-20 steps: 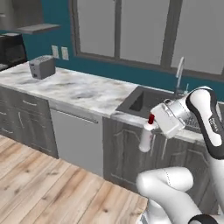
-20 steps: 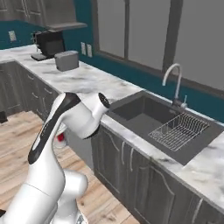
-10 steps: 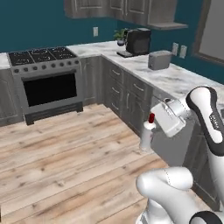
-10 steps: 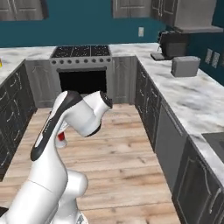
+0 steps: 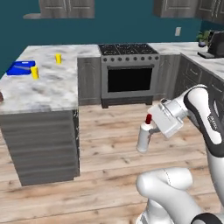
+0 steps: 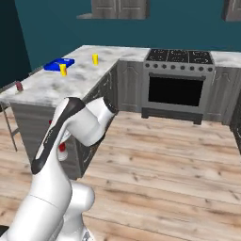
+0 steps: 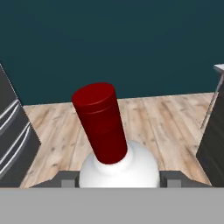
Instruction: Place the drinks on the dining counter in a tight cluster.
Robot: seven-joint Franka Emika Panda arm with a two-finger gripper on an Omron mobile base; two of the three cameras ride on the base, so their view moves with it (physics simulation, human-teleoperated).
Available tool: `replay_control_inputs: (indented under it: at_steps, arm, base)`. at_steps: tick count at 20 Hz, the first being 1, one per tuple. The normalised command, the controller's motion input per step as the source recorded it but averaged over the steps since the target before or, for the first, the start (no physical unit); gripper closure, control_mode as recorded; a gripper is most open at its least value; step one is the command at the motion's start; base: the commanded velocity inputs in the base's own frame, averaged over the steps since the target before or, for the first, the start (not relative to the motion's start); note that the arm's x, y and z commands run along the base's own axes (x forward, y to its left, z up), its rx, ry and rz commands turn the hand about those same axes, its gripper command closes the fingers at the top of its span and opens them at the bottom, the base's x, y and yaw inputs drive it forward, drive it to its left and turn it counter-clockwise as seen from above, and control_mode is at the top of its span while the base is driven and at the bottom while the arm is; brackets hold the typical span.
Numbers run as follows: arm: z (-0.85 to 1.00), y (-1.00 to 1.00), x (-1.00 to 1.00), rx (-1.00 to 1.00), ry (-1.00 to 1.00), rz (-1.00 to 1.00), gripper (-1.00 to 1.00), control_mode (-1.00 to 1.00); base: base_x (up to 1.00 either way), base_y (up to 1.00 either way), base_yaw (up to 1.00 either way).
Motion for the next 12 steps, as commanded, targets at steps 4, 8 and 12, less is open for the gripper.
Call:
replay_control_inputs:
  at_steps: [4,8,12]
  arm:
    - [0.0,0.0,0.0,0.0,0.0,0.0,1.0,1.0]
    - [0.0,0.0,0.0,0.0,0.0,0.0,1.0,1.0]
    - [0.0,0.0,0.0,0.0,0.0,0.0,1.0,1.0]
  base:
    - [0.27,1.0,0.05]
    - [0.69,1.0,-0.03]
    - [0.84,1.0,-0.19]
